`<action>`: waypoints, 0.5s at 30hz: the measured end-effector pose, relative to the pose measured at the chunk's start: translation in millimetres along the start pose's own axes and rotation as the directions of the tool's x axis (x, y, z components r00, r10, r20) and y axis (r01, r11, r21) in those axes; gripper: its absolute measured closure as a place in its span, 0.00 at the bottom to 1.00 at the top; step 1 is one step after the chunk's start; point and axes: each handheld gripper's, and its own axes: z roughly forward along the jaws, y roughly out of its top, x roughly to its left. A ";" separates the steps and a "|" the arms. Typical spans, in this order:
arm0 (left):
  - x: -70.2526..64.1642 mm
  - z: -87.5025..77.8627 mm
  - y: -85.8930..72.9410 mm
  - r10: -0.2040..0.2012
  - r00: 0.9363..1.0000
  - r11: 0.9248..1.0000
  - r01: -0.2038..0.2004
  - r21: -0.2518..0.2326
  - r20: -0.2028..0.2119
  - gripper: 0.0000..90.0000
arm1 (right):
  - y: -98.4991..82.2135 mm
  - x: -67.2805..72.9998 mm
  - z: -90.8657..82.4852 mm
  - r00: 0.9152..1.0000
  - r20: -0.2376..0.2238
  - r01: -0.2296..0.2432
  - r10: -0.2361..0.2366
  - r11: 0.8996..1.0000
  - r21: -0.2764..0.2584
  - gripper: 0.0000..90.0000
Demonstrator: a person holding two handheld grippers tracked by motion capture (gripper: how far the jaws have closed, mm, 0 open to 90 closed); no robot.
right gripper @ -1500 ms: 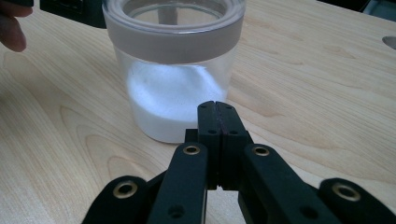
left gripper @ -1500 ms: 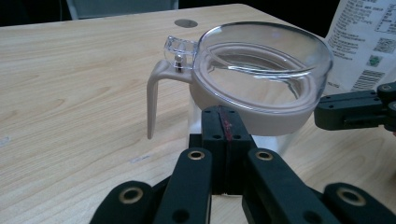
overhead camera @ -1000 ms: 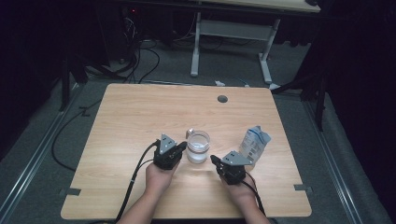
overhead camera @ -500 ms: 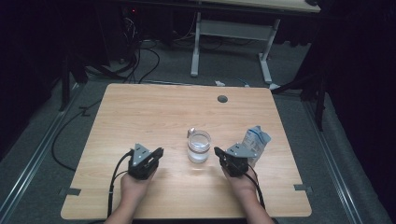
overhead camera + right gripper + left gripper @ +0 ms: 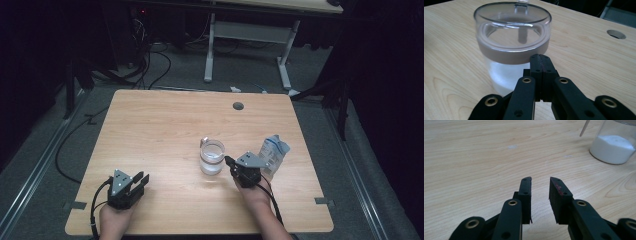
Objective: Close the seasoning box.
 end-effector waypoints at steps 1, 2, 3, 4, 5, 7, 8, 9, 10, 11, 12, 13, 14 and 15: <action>0.5 -0.5 -0.5 -0.002 1.000 1.000 0.002 -0.001 0.000 0.80 | -0.2 2.3 -0.1 1.000 -0.003 0.005 -0.005 1.000 -0.004 1.00; 0.9 -0.8 -0.7 -0.003 1.000 1.000 0.003 -0.003 0.002 0.80 | -0.3 4.6 -0.3 1.000 -0.007 0.008 -0.008 1.000 -0.005 1.00; 1.4 -1.3 -0.5 -0.005 1.000 1.000 0.005 -0.005 0.004 0.80 | -0.3 6.7 -0.3 1.000 -0.012 0.010 -0.010 1.000 -0.007 1.00; 1.7 -1.7 -0.3 -0.007 1.000 1.000 0.007 -0.008 0.004 0.80 | -0.4 8.7 0.0 1.000 -0.016 0.017 -0.017 1.000 -0.012 1.00; 2.1 -2.5 0.1 -0.005 1.000 1.000 0.005 -0.009 0.004 0.80 | -0.3 10.9 0.1 1.000 -0.019 0.019 -0.019 1.000 -0.012 1.00; 2.0 -3.2 0.7 -0.006 1.000 1.000 0.006 -0.020 0.004 0.81 | 0.2 14.4 0.8 0.999 -0.028 0.024 -0.024 1.000 -0.014 1.00; 2.2 -3.7 0.9 -0.008 1.000 1.000 0.008 -0.021 0.005 0.81 | 0.5 16.1 1.3 0.999 -0.030 0.028 -0.028 0.999 -0.016 1.00; 2.3 -4.0 0.9 -0.009 1.000 1.000 0.009 -0.022 0.007 0.81 | 0.9 18.1 1.8 0.999 -0.036 0.031 -0.031 0.999 -0.016 1.00; 2.4 -4.0 0.8 -0.009 1.000 1.000 0.009 -0.022 0.009 0.81 | 1.1 19.6 2.0 0.999 -0.037 0.030 -0.030 0.999 -0.016 1.00; 2.6 -3.9 0.5 -0.011 1.000 1.000 0.011 -0.022 0.011 0.81 | 1.4 21.4 2.5 0.998 -0.044 0.032 -0.033 0.999 -0.017 1.00; 2.7 -3.8 0.2 -0.012 1.000 1.000 0.012 -0.020 0.012 0.81 | 1.8 23.0 2.7 0.998 -0.045 0.041 -0.041 0.999 -0.016 1.00; 2.7 -3.8 0.0 -0.012 1.000 1.000 0.012 -0.020 0.013 0.81 | 2.2 24.9 3.1 0.998 -0.048 0.042 -0.043 0.999 -0.017 1.00; 2.8 -4.0 -0.2 -0.012 1.000 1.000 0.013 -0.020 0.013 0.81 | 2.4 26.5 3.6 0.998 -0.054 0.042 -0.043 0.999 -0.019 1.00; 2.8 -4.2 -0.3 -0.013 1.000 1.000 0.013 -0.021 0.013 0.81 | 2.5 27.9 4.0 0.997 -0.056 0.048 -0.049 0.999 -0.021 1.00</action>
